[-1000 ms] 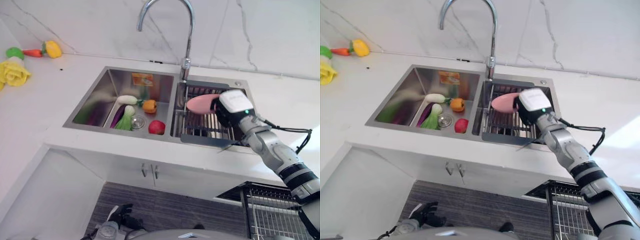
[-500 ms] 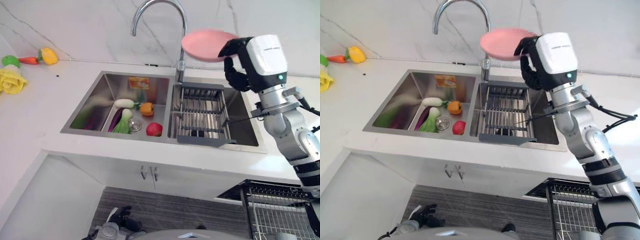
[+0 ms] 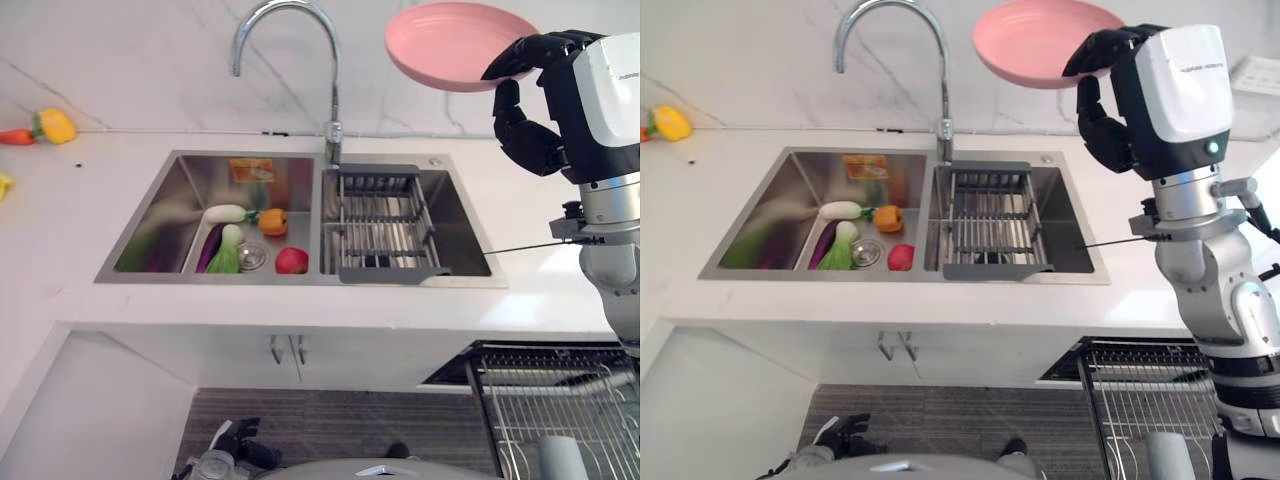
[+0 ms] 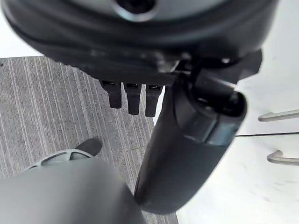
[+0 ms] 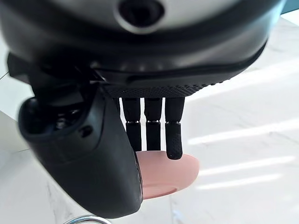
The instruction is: Place the dishes in the dishwasher.
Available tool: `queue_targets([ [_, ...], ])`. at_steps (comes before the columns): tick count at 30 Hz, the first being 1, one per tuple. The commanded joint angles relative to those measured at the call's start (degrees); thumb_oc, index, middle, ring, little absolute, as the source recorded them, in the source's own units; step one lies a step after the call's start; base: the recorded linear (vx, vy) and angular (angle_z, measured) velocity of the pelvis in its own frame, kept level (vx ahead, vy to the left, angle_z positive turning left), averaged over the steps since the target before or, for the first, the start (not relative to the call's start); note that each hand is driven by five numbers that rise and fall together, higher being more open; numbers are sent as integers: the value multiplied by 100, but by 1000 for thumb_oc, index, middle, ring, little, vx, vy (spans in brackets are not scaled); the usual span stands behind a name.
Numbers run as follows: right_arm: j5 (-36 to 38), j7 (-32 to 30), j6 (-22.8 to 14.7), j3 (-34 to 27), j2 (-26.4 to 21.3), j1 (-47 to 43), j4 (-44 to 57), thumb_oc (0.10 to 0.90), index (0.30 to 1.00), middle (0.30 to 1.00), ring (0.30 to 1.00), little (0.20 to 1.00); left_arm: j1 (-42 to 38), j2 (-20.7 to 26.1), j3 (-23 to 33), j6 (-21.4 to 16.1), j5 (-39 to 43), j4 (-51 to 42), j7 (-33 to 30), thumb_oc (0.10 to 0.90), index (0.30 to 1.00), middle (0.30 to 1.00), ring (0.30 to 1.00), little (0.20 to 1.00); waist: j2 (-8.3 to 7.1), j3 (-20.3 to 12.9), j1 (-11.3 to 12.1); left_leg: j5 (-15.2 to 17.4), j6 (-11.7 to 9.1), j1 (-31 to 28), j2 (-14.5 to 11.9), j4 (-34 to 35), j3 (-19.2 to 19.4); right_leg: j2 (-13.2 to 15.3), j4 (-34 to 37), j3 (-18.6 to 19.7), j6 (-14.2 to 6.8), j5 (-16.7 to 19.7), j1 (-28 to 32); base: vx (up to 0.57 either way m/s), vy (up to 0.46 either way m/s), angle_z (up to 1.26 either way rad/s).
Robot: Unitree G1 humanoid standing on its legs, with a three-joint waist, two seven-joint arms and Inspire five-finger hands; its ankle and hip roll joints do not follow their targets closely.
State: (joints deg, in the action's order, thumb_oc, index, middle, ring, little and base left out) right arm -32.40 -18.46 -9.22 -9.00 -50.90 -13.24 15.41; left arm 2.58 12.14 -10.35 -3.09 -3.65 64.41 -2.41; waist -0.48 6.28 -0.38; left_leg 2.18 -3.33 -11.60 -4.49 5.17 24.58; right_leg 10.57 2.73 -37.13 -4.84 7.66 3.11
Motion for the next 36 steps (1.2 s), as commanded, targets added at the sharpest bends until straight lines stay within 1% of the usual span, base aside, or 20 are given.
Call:
queue_targets([
  [1, 110, -231, -4, -1037, -311, -3, 533, 400, 300, 300, 300, 300, -184, 34, -122, -153, -314, 342, 49, 800, 900, 900, 900, 900, -279, -96, -172, 73, 202, 175, 163, -17, 282, 665, -414, 113, -882, 284, -356, -119, -9, -46],
  [2, 89, -216, 19, -1090, -299, 118, 505, 400, 300, 300, 300, 300, -179, 52, -52, -148, -305, 378, 42, 800, 900, 900, 900, 900, -307, -45, -243, 68, 202, 214, 134, -17, 399, 683, -361, 108, -932, 371, -430, -119, -11, -44],
  [4, 89, -215, 15, -1122, -279, 152, 523, 400, 300, 300, 300, 300, -186, 67, -59, -155, -308, 390, 44, 800, 900, 900, 900, 900, -320, -68, -180, 72, 204, 228, 138, -17, 455, 670, -336, 165, -930, 410, -472, -122, -45, -72],
  [5, -182, -295, 164, -1065, -204, 350, 283, 400, 300, 300, 300, 300, -125, 159, 199, -163, -247, 397, -69, 800, 900, 900, 900, 900, -391, 29, -234, -17, 207, 354, -27, -28, 1071, 798, -174, -251, -993, 631, -661, -212, -87, -115],
  [7, -475, -303, 244, -806, -196, 433, 107, 400, 300, 300, 300, 300, -4, 234, 429, -170, -57, 297, -158, 800, 900, 900, 900, 900, -423, 18, -168, -42, 237, 327, -69, -48, 1436, 791, -46, -505, -943, 630, -666, -133, -63, -156],
  [9, -663, -298, 327, -553, -190, 523, -128, 400, 300, 300, 300, 300, 77, 250, 630, -159, 211, 321, -230, 800, 900, 900, 900, 900, -427, 36, -118, -23, 267, 231, -87, -63, 1686, 780, -31, -415, -885, 561, -625, -49, -49, -196],
  [10, -663, -298, 327, -553, -190, 523, -128, 400, 300, 300, 300, 300, 77, 250, 630, -159, 211, 321, -230, 800, 900, 900, 900, 900, -427, 36, -118, -23, 267, 231, -87, -63, 1686, 780, -31, -415, -885, 561, -625, -104, -66, -148],
  [11, -820, -288, 464, -537, -169, 853, -444, 400, 300, 300, 300, 300, 56, 179, 663, -191, 355, 305, -237, 800, 900, 900, 900, 900, -354, 77, -160, -75, 247, 248, -167, -61, 1744, 864, -184, -103, -854, 478, -575, -101, -25, -90],
  [12, -858, -334, 550, -600, -136, 1023, -565, 400, 300, 300, 300, 300, 32, 154, 637, -215, 404, 276, -240, 800, 900, 900, 900, 900, -296, 89, -197, -108, 237, 281, -219, -60, 1759, 935, -285, 43, -843, 431, -516, -106, -29, -109],
  [13, -859, -348, 549, -635, -140, 1069, -559, 400, 300, 300, 300, 300, 35, 151, 606, -217, 411, 276, -242, 800, 900, 900, 900, 900, -298, 85, -150, -124, 233, 274, -213, -55, 1792, 946, -319, 63, -828, 410, -541, -103, -19, -64],
  [15, -830, -517, 741, -1011, 193, 1800, -960, 400, 300, 300, 300, 300, -92, 47, 576, -263, 648, 221, -244, 800, 900, 900, 900, 900, -164, 45, -310, -247, 179, 382, -355, -75, 1951, 1194, -501, 332, -875, 388, -227, -137, -103, -65],
  [16, -830, -517, 741, -1011, 193, 1800, -960, 400, 300, 300, 300, 300, -92, 47, 576, -263, 648, 221, -244, 800, 900, 900, 900, 900, -164, 45, -310, -247, 179, 382, -355, -75, 1951, 1194, -501, 332, -875, 388, -227, -112, -193, -47],
  [17, -839, -508, 851, -1186, 424, 2126, -984, 400, 300, 300, 300, 300, -84, 2, 494, -283, 742, 133, -247, 800, 900, 900, 900, 900, -214, -74, -213, -374, 112, 440, -422, -147, 2061, 1111, -264, 266, -854, 215, 95, -79, -197, -42],
  [20, -859, -486, 831, -1157, 586, 2398, -1062, 400, 300, 300, 300, 300, -107, -18, 526, -277, 786, 111, -273, 800, 900, 900, 900, 900, -263, -114, -172, -521, -7, 429, -613, -271, 2222, 895, -24, 192, -819, 30, 154, -75, -246, -69],
  [21, -1031, -324, 752, -964, 465, 2513, -1024, 400, 300, 300, 300, 300, -88, -30, 567, -283, 808, 88, -241, 800, 900, 900, 900, 900, -246, -132, -119, -646, -136, 404, -810, -351, 2325, 648, 145, 175, -719, -67, 190, -126, -360, -61],
  [23, -1183, -202, 700, -836, 333, 2492, -968, 400, 300, 300, 300, 300, -65, -51, 591, -275, 783, 95, -213, 800, 900, 900, 900, 900, -208, -123, -104, -707, -214, 396, -947, -417, 2380, 548, 167, 154, -688, -156, 195, -82, -268, -83],
  [25, -1259, -17, 450, -415, 160, 2376, -824, 400, 300, 300, 300, 300, -13, -54, 569, -281, 627, 141, -206, 800, 900, 900, 900, 900, -115, -85, -56, -883, -352, 393, -1187, -480, 2431, 303, 198, 158, -543, -401, 210, -68, -220, -101],
  [28, -1218, 75, 300, -100, 136, 2321, -783, 400, 300, 300, 300, 300, -1, -63, 525, -270, 567, 207, -196, 800, 900, 900, 900, 900, -60, -64, -17, -971, -422, 388, -1291, -497, 2407, 180, 207, 147, -470, -520, 246, -20, -124, -40],
  [29, -1233, 197, 201, 272, 58, 2185, -786, 400, 300, 300, 300, 300, 19, -72, 486, -264, 566, 203, -169, 800, 900, 900, 900, 900, -7, -35, 26, -1081, -503, 406, -1427, -523, 2350, 57, 211, 81, -375, -642, 301, -12, -92, 3],
  [36, -1393, 361, 64, 1002, -149, 1704, -917, 400, 300, 300, 300, 300, 196, -142, 332, -261, 510, 213, -41, 800, 900, 900, 900, 900, 126, -36, 106, -1246, -600, 471, -1558, -498, 2126, -166, 215, -43, -211, -838, 480, 8, -43, 38],
])
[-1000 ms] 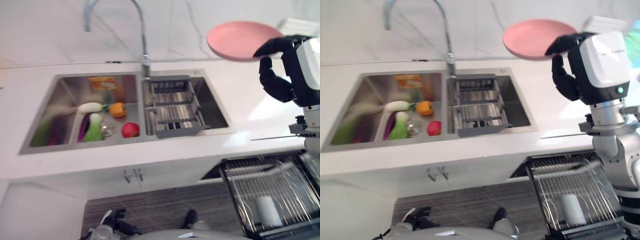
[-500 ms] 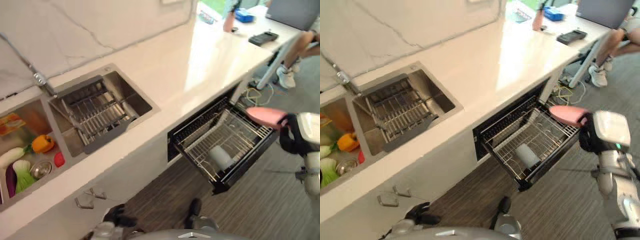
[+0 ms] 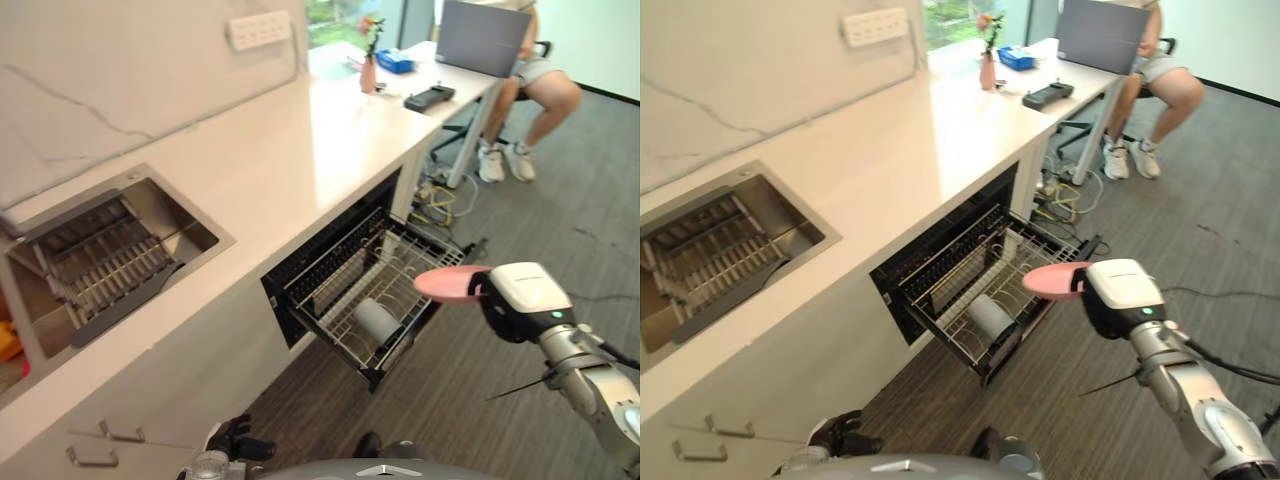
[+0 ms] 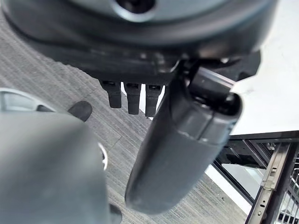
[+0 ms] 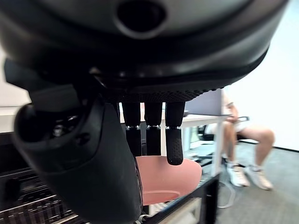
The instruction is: Place the dishes in the dishwasher.
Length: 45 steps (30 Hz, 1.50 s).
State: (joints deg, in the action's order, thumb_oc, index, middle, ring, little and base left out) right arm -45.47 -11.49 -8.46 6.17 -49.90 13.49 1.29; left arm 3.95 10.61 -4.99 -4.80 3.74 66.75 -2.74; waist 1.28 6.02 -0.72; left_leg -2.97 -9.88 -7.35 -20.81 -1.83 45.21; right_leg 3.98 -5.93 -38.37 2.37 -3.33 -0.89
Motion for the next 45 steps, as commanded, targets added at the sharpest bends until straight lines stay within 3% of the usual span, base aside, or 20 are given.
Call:
queue_targets([
  [1, -110, -333, -18, -458, -269, -1014, 463, 400, 300, 300, 300, 300, 73, 13, -200, -83, -228, -4, -6, 800, 900, 900, 900, 900, -46, -9, 170, -734, 57, 60, 77, 210, 39, 489, 1079, 76, -924, 261, 886, 11, 8, 38],
  [5, -110, -247, -1, -244, -278, -1221, 291, 400, 300, 300, 300, 300, 131, -9, -213, -78, -228, 8, 15, 800, 900, 900, 900, 900, -48, -13, 193, -721, 78, 98, 118, 245, -40, 490, 1072, 38, -911, 274, 904, 19, 37, 36],
  [18, 472, -210, 550, 528, 388, -2290, -1623, 400, 300, 300, 300, 300, 125, 36, -445, -50, -130, -16, 90, 800, 900, 900, 900, 900, -34, -60, 509, -604, 225, 188, 402, 467, -354, 656, 1049, -142, -983, 461, 927, 34, 47, 21],
  [19, 453, -256, 614, 631, 548, -2361, -1912, 800, 900, 900, 900, 900, 136, 35, -490, -58, -194, -14, 82, 800, 900, 900, 900, 900, -6, -63, 555, -589, 233, 206, 444, 488, -424, 677, 1044, -157, -991, 464, 927, 35, 37, 15],
  [25, 621, -465, 701, 686, 944, -2679, -1977, 800, 900, 900, 900, 900, 116, -17, -582, -26, -291, 79, 40, 800, 900, 900, 900, 900, 27, -92, 580, -552, 283, 188, 538, 517, -453, 760, 1045, -198, -1013, 512, 934, 31, 33, 18],
  [29, 1224, -517, 537, 678, 1427, -2813, -1209, 800, 900, 900, 900, 900, 64, -83, -699, -13, -152, -91, -21, 800, 900, 900, 900, 900, 68, -111, 554, -517, 331, 158, 642, 539, -469, 851, 1038, -240, -1027, 574, 942, 28, 34, 4],
  [40, 1493, -429, 357, 470, 1472, -2388, -478, 800, 900, 900, 900, 900, -84, -77, -636, -30, -42, -222, -97, 800, 900, 900, 900, 900, 47, -113, 424, -445, 377, 94, 711, 540, -476, 930, 1024, -333, -1048, 634, 1020, 3, 4, 0],
  [45, 1585, -763, 418, -460, 1224, -1738, -50, 800, 900, 900, 900, 900, -37, -87, -417, 0, -25, -49, -163, 800, 900, 900, 900, 900, 38, -97, 234, -413, 381, 46, 705, 527, -425, 934, 1018, -319, -1056, 661, 1021, 0, 0, 0],
])
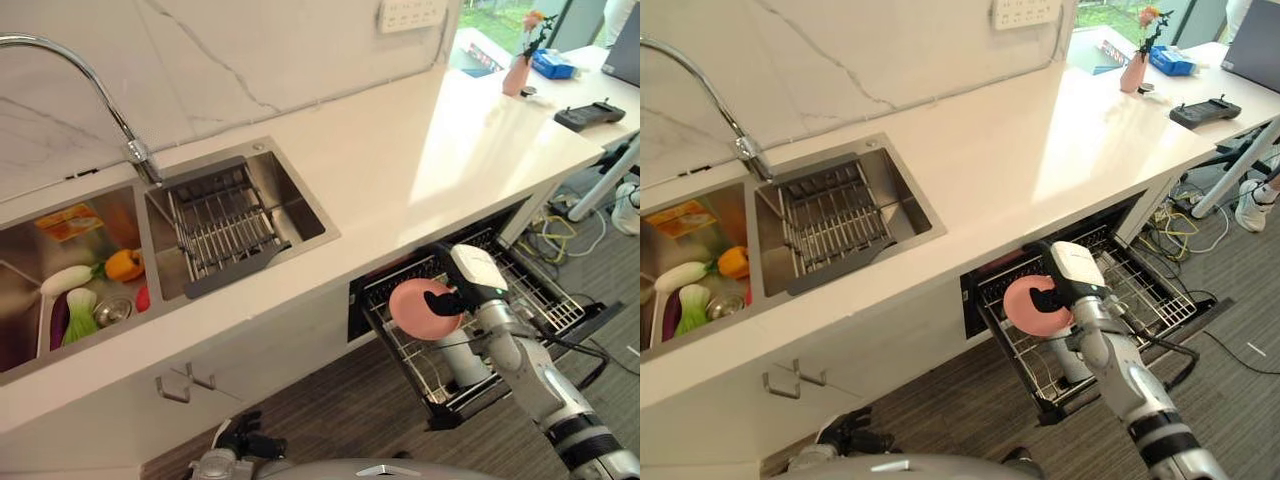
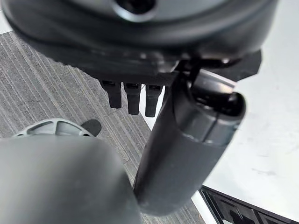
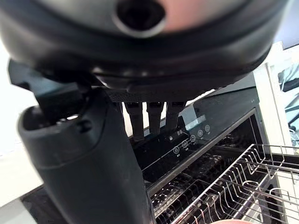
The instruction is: Place the dishes in the dishwasher.
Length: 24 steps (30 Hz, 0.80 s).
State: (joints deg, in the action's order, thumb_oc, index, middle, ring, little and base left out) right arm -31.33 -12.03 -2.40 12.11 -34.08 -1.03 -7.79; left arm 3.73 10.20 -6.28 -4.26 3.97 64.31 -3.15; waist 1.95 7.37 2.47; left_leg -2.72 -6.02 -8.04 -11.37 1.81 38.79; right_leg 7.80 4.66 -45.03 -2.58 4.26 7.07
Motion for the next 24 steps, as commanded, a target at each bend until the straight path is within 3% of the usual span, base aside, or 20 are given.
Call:
queue_targets([
  [1, 166, -843, -158, -1310, -416, -174, 929, 800, 900, 900, 900, 900, -6, -49, -223, -47, -26, 232, -140, 800, 900, 900, 900, 900, -34, -224, -149, -433, -12, 104, -247, 162, 224, 548, -44, 376, -567, -97, 216, 0, 0, 0],
  [3, 191, -987, -112, -1641, -457, 6, 1038, 800, 900, 900, 900, 900, -10, -50, -188, -43, 3, 272, -167, 800, 900, 900, 900, 900, -26, -214, -189, -432, -8, 95, -248, 155, 258, 547, -43, 388, -565, -91, 207, 3, 0, -4],
  [5, 401, -1402, 94, -2543, -521, 502, 604, 800, 900, 900, 900, 900, 33, -67, -20, -47, 98, 374, -203, 800, 900, 900, 900, 900, -29, -183, -378, -410, -22, 53, -248, 160, 309, 527, -45, 473, -575, -84, 165, -3, -11, -18],
  [6, 633, -1643, 314, -3144, -642, 860, -123, 800, 900, 900, 900, 900, 52, -57, 27, -80, 155, 403, -203, 800, 900, 900, 900, 900, -43, -168, -468, -396, -31, 48, -257, 154, 346, 522, -53, 511, -580, -77, 116, -17, -13, -24],
  [7, 655, -1661, 294, -3160, -661, 869, -153, 800, 900, 900, 900, 900, 49, -62, 1, -82, 159, 404, -201, 800, 900, 900, 900, 900, -35, -172, -444, -398, -24, 52, -257, 149, 359, 525, -54, 504, -576, -75, 110, -23, -13, -37],
  [8, 917, -1792, 501, -3606, -816, 1137, -1035, 800, 900, 900, 900, 900, 60, -50, 42, -105, 215, 432, -156, 800, 900, 900, 900, 900, -46, -161, -540, -389, -42, 44, -267, 156, 396, 525, -50, 546, -589, -62, 66, -13, -4, -36],
  [9, 944, -1810, 473, -3611, -843, 1136, -1082, 726, 789, 789, 789, 789, 57, -57, 22, -107, 219, 435, -154, 800, 900, 900, 900, 900, -37, -165, -519, -391, -35, 47, -266, 153, 413, 528, -50, 542, -585, -58, 59, -20, -10, -27],
  [10, 1125, -1947, 575, -3895, -919, 1274, -1606, 522, 484, 484, 484, 484, 54, -52, 71, -131, 327, 422, -139, 800, 900, 900, 900, 900, -48, -155, -589, -381, -45, 42, -266, 157, 438, 526, -46, 567, -600, -46, 34, -13, -4, -14],
  [11, 1156, -1968, 542, -3903, -948, 1275, -1660, 471, 406, 406, 406, 406, 50, -58, 45, -133, 337, 422, -134, 800, 900, 900, 900, 900, -38, -156, -565, -382, -38, 45, -263, 154, 453, 530, -45, 560, -597, -42, 29, -32, -11, -17],
  [12, 1482, -2173, 562, -4201, -1011, 1426, -2477, 400, 300, 300, 300, 300, 22, -59, 32, -153, 475, 411, -100, 800, 900, 900, 900, 900, -31, -144, -613, -369, -42, 35, -268, 149, 507, 533, -40, 588, -608, -26, -7, -28, -6, -28],
  [14, 1688, -2243, 511, -4261, -922, 1516, -2916, 400, 300, 300, 300, 300, -19, -49, 33, -164, 486, 428, -77, 800, 900, 900, 900, 900, -20, -143, -636, -364, -56, 26, -267, 144, 527, 526, -41, 623, -613, -28, -30, -20, -8, -44],
  [16, 2311, -2319, 346, -4349, -537, 1723, -3651, 400, 300, 300, 300, 300, -88, -48, 80, -204, 648, 450, -100, 800, 900, 900, 900, 900, -13, -123, -733, -379, -76, 46, -271, 129, 564, 524, -40, 654, -606, -30, -98, -18, -23, -44],
  [17, 2314, -2321, 338, -4346, -537, 1722, -3659, 400, 300, 300, 300, 300, -87, -45, 79, -204, 649, 450, -99, 800, 900, 900, 900, 900, -16, -126, -730, -379, -76, 47, -271, 129, 566, 524, -40, 656, -606, -30, -100, -18, -20, -22],
  [20, 2623, -2365, 11, -4007, 303, 1713, -3196, 400, 300, 300, 300, 300, -169, -129, 66, -240, 752, 402, -168, 800, 900, 900, 900, 900, 43, -70, -847, -378, -71, 42, -258, 124, 623, 562, -41, 663, -600, -18, -132, -15, 5, -14],
  [22, 2618, -2367, 20, -4008, 317, 1717, -3183, 400, 300, 300, 300, 300, -170, -121, 67, -239, 752, 403, -167, 800, 900, 900, 900, 900, 35, -67, -846, -377, -71, 40, -257, 124, 623, 563, -41, 663, -600, -18, -130, -19, 27, -16],
  [23, 2237, -2117, -95, -3079, 851, 1530, -2481, 400, 300, 300, 300, 300, -159, -274, -75, -252, 753, 415, -227, 800, 900, 900, 900, 900, 138, -18, -837, -340, -33, 1, -194, 121, 675, 623, -45, 633, -603, 8, -133, -43, 60, -10],
  [24, 2159, -1933, -152, -2729, 994, 1446, -2188, 400, 300, 300, 300, 300, -164, -303, -96, -249, 756, 424, -246, 800, 900, 900, 900, 900, 152, -6, -829, -330, -22, -14, -173, 123, 693, 635, -47, 624, -606, 21, -132, -53, 86, -15],
])
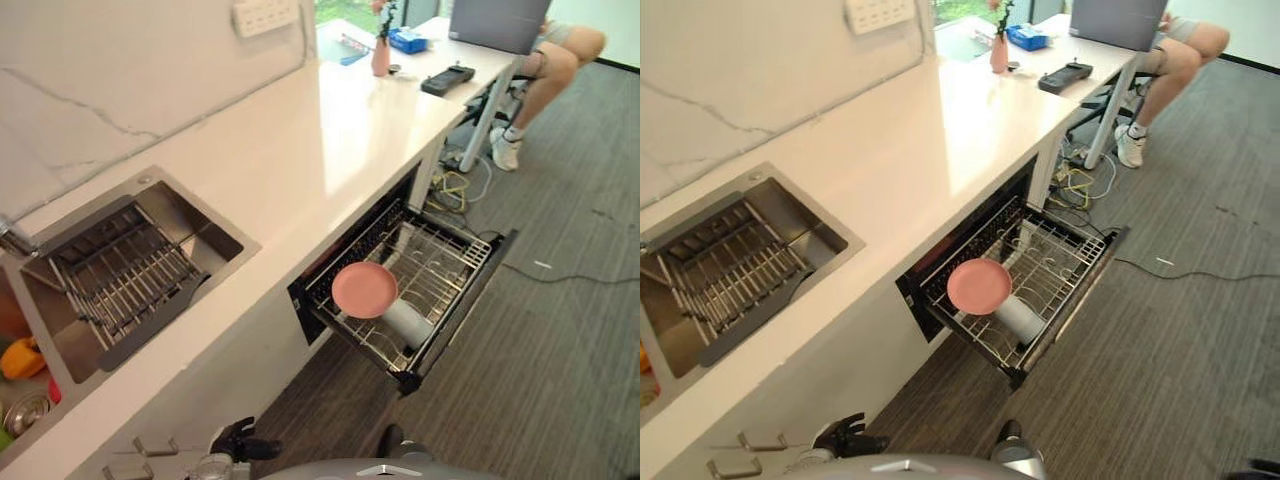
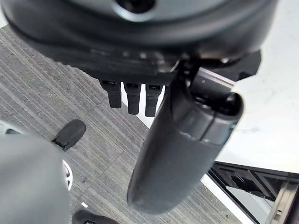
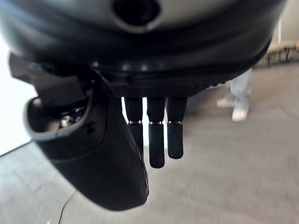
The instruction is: Place the dishes in the dishwasher.
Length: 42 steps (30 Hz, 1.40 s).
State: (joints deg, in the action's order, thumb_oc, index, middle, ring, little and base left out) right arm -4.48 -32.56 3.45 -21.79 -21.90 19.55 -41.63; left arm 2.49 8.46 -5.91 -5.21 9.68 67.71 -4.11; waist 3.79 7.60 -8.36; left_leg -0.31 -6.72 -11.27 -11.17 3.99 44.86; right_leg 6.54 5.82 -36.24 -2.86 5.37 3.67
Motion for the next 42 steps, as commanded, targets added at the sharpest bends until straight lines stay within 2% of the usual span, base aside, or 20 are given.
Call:
queue_targets([
  [1, -592, 324, -788, 1055, -36, -713, 1565, 400, 300, 300, 300, 300, -43, -173, -150, -150, 215, 98, -166, 800, 900, 900, 900, 900, -35, -9, 242, -560, 65, 283, -166, -82, 110, 789, -164, -268, -587, -78, 216, -29, 56, -29],
  [6, 211, 1144, -1137, 2473, 507, -1212, 1883, 400, 300, 300, 300, 300, -134, -187, -341, -84, 306, -6, -222, 800, 900, 900, 900, 900, 22, 32, 427, -565, 98, 309, -62, -49, 71, 866, -188, -355, -594, -47, 203, -24, 46, -1],
  [7, 222, 1144, -1150, 2491, 506, -1240, 1854, 400, 300, 300, 300, 300, -137, -181, -324, -82, 305, -10, -221, 800, 900, 900, 900, 900, 13, 34, 409, -566, 106, 318, -58, -50, 76, 872, -189, -367, -590, -47, 198, 2, 30, 25],
  [10, 198, 1286, -1075, 2968, 486, -1715, 1428, 400, 300, 300, 300, 300, -115, -118, -452, -110, 228, -211, -217, 800, 900, 900, 900, 900, 71, 1, 626, -578, 122, 378, -8, 0, -68, 913, -178, -509, -607, -52, 270, 13, 25, 17],
  [14, 584, 1171, -1103, 3253, 502, -2854, 796, 400, 300, 300, 300, 300, 48, 235, -635, -91, 38, -693, -174, 800, 900, 900, 900, 900, 133, -28, 1075, -662, 114, 629, 59, 13, -511, 985, -174, -725, -629, -87, 322, 14, 1, 46],
  [15, 672, 1124, -1112, 3277, 415, -3366, 606, 400, 300, 300, 300, 300, 91, 430, -730, -80, -102, -893, -114, 800, 900, 900, 900, 900, 145, -46, 1402, -726, 109, 865, 67, 19, -843, 1001, -175, -985, -611, -134, 383, -10, -37, 90],
  [16, 678, 1073, -1104, 3244, 296, -3586, 601, 400, 300, 300, 300, 300, 114, 536, -775, -71, -162, -977, -67, 800, 900, 900, 900, 900, 149, -55, 1573, -754, 96, 970, 79, 20, -1023, 988, -177, -1104, -608, -163, 422, -4, -52, 107],
  [17, 685, 1029, -1100, 3185, 178, -3793, 531, 400, 300, 300, 300, 300, 130, 613, -815, -55, -213, -1046, -35, 800, 900, 900, 900, 900, 140, -53, 1718, -790, 92, 1105, 74, 20, -1233, 970, -176, -1256, -598, -195, 464, 7, -31, 121],
  [18, 690, 1033, -1111, 3170, 171, -3820, 505, 400, 300, 300, 300, 300, 117, 616, -824, -45, -212, -1058, -33, 800, 900, 900, 900, 900, 143, -55, 1690, -803, 101, 1140, 77, 20, -1273, 967, -173, -1314, -594, -198, 466, -48, -65, 158],
  [19, 666, 914, -1136, 3104, -243, -4272, 338, 400, 300, 300, 300, 300, 124, 836, -948, -89, -255, -1251, 41, 800, 900, 900, 900, 900, 104, 52, 2039, -928, 65, 1456, 38, 7, -1661, 908, -175, -1521, -582, -269, 479, -81, -80, 153],
  [21, 742, 873, -1219, 2986, -726, -4700, 94, 400, 300, 300, 300, 300, 28, 1063, -1015, -91, -314, -1299, 99, 800, 900, 900, 900, 900, 77, 172, 2263, -1061, 30, 1860, -64, 10, -2040, 833, -202, -1746, -555, -341, 388, -95, -112, 147],
  [27, 1056, 889, -1446, 2815, -1802, -5444, -109, 400, 300, 300, 300, 300, 136, 1540, -929, -76, -421, -1137, 205, 800, 900, 900, 900, 900, 19, 501, 2574, -1250, -81, 2529, -337, 51, -2512, 676, -279, -1965, -530, -423, 161, 4, -66, 145],
  [30, 1077, 773, -1494, 2782, -1665, -5486, 148, 400, 300, 300, 300, 300, 230, 1474, -863, -67, -589, -672, 156, 800, 900, 900, 900, 900, -14, 549, 2543, -1223, -54, 2575, -311, 55, -2534, 727, -278, -1948, -568, -358, 142, 64, 47, 49],
  [31, 1103, 759, -1533, 2766, -1445, -5387, 352, 516, 474, 474, 474, 474, 261, 1406, -826, -19, -687, -407, 120, 800, 900, 900, 900, 900, -32, 539, 2518, -1169, -10, 2534, -237, 55, -2523, 790, -287, -1929, -576, -318, 163, 42, 43, 26],
  [32, 1096, 756, -1525, 2763, -1433, -5371, 372, 571, 556, 556, 556, 556, 259, 1405, -821, -31, -695, -387, 115, 800, 900, 900, 900, 900, -43, 538, 2510, -1163, -4, 2528, -224, 56, -2522, 803, -289, -1932, -584, -313, 170, 95, 95, 17],
  [33, 978, 1049, -1556, 3028, -1213, -5209, 521, 800, 900, 900, 900, 900, 263, 1315, -840, -1, -932, -122, 132, 800, 900, 900, 900, 900, -69, 496, 2438, -1077, 48, 2432, -107, 55, -2496, 933, -333, -1911, -609, -263, 215, 73, 88, 10],
  [38, 481, 1592, -1523, 3707, -782, -4792, 594, 800, 900, 900, 900, 900, 257, 1187, -970, -68, -1231, -195, 289, 800, 900, 900, 900, 900, -37, 381, 2198, -914, 113, 2168, 103, 56, -2375, 1185, -404, -1792, -664, -151, 261, 53, 97, -1],
  [39, 335, 1823, -1520, 4017, -456, -4508, 582, 800, 900, 900, 900, 900, 156, 1110, -867, -64, -1140, -234, 230, 800, 900, 900, 900, 900, -24, 331, 2085, -857, 124, 2038, 167, 56, -2281, 1259, -401, -1714, -682, -94, 279, 27, 54, -2],
  [41, 237, 2002, -1522, 4252, -293, -4356, 584, 800, 900, 900, 900, 900, 92, 1071, -795, -61, -1087, -261, 202, 800, 900, 900, 900, 900, -35, 303, 2015, -826, 137, 1955, 194, 59, -2207, 1297, -391, -1670, -683, -65, 302, 28, 37, -15],
  [42, -214, 2276, -1490, 4703, -209, -4123, 414, 800, 900, 900, 900, 900, -3, 1021, -692, -85, -1012, -330, 220, 800, 900, 900, 900, 900, -61, 260, 1941, -771, 128, 1819, 211, 54, -2118, 1320, -384, -1589, -688, -51, 319, 32, 6, -35],
])
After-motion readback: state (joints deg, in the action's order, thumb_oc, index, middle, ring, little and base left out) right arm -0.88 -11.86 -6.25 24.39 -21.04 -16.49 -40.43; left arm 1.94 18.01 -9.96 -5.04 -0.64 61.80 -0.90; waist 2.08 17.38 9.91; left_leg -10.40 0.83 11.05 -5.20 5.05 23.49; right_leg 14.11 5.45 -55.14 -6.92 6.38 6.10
